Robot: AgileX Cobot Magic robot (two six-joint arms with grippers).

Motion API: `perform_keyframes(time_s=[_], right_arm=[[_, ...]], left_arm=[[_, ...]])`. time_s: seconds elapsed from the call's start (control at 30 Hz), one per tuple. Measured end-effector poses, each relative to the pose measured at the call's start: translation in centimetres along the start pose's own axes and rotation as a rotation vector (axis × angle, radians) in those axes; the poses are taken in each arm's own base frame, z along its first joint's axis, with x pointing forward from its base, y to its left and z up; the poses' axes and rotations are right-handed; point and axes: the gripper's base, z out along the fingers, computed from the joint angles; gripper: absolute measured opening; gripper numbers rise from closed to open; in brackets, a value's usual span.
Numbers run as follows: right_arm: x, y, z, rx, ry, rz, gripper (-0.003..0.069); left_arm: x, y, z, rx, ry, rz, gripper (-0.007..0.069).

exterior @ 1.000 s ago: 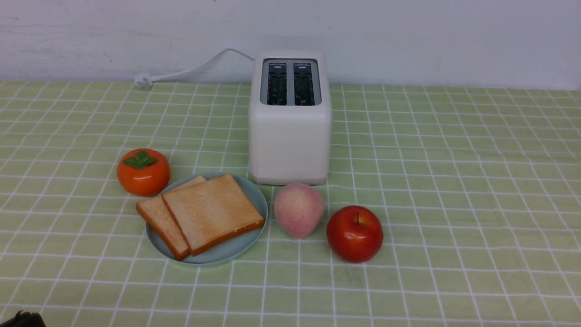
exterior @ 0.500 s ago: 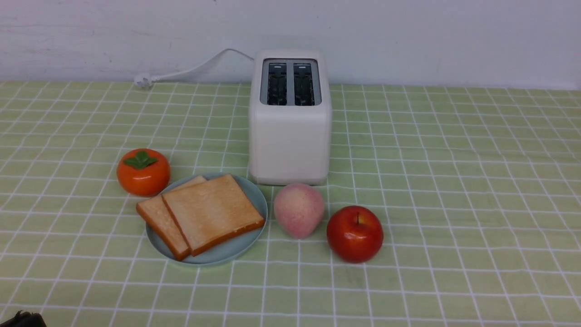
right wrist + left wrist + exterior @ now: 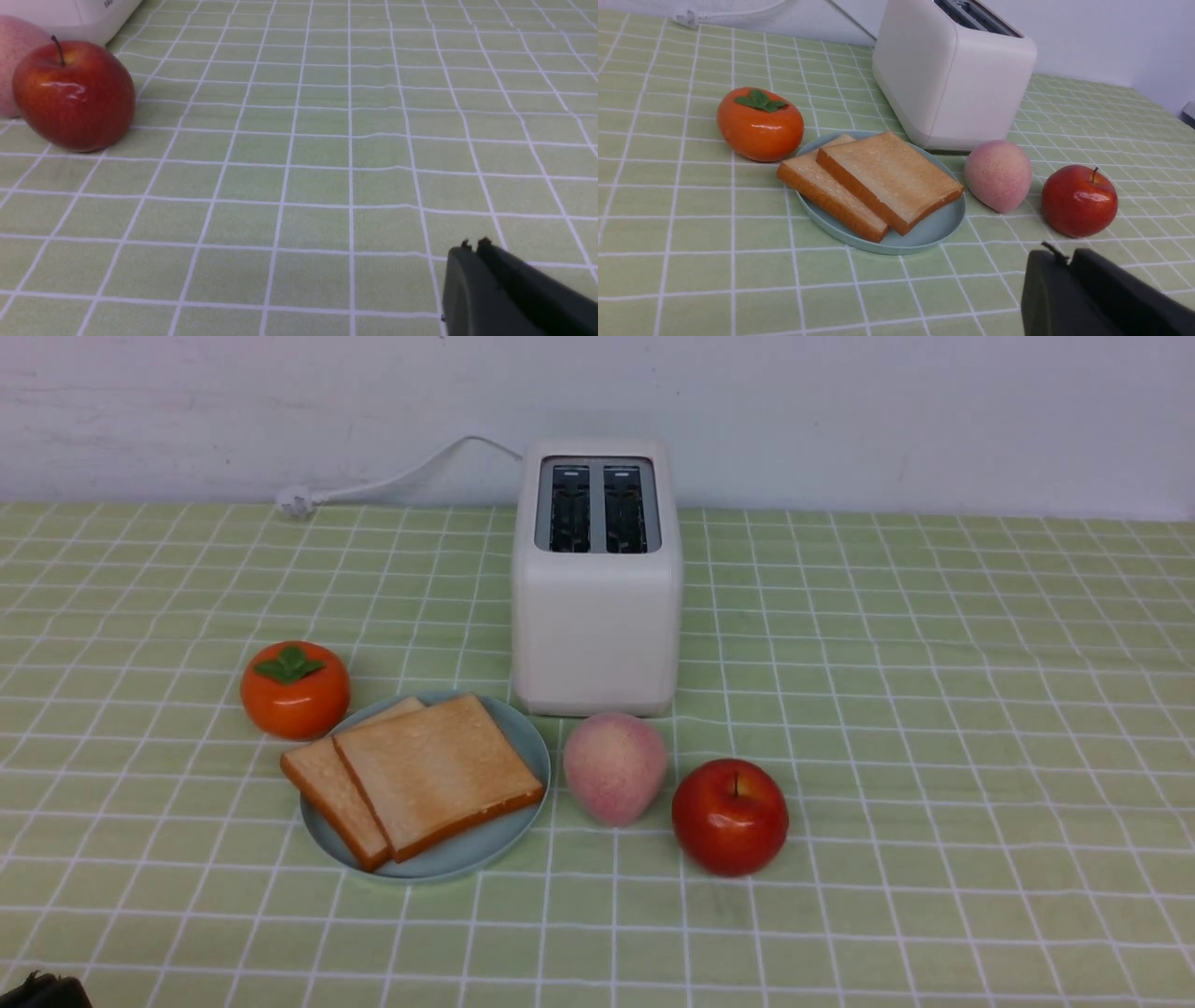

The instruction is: Take toasted bread from bread machine on green coffee tablecloth place on plate.

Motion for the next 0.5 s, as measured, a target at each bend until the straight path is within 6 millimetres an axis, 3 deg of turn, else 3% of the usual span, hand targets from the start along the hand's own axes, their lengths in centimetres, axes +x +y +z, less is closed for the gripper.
perform_keyframes(time_s=[0.1,0.37,0.5], right_arm=[[0.0,0.0,0.0,0.000,0.000,-0.001,0.0014],[0.0,0.0,0.0,0.000,0.000,0.000,0.0022],[0.0,0.0,0.0,-0.001,0.000,0.001,0.0022]], left_arm=[[1.3,0.9,0.7,-0.047,-0.023,-0.012,-0.0013],[5.9,2.9,1.6,-0.148,0.055,-0.044,-0.0013],[6.7,3.2,1.5,-0.171,0.129,-0.083,-0.0013]])
